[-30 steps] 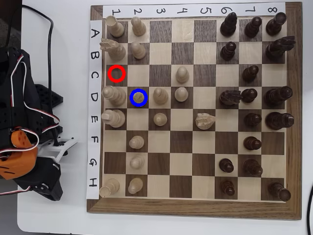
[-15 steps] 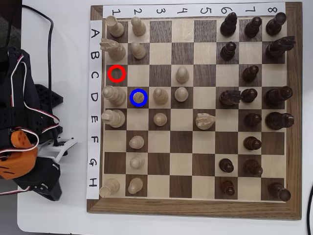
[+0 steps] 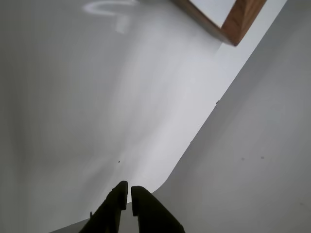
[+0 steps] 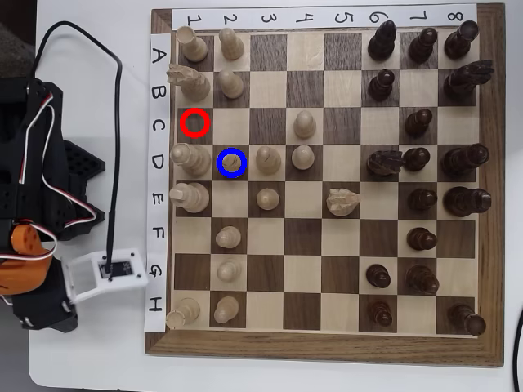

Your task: Move the piece to destination

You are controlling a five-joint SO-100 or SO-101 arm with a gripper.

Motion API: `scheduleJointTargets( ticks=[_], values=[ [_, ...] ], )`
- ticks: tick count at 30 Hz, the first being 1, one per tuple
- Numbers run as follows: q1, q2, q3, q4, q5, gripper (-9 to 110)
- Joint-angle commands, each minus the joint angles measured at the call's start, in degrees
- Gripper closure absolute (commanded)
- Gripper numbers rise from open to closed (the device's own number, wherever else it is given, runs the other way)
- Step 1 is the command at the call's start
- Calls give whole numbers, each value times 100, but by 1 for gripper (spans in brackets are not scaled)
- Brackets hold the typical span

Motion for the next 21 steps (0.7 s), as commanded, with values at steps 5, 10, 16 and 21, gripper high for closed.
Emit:
scheduleJointTargets(
  ticks=[5,10,16,21],
  values=[
    [176,-1178,-615,-422,598,101],
    [264,-809,-352,-545,650,101],
    [782,589,-176,158,958,101],
    [914,712,-167,237,1055,101]
  ],
)
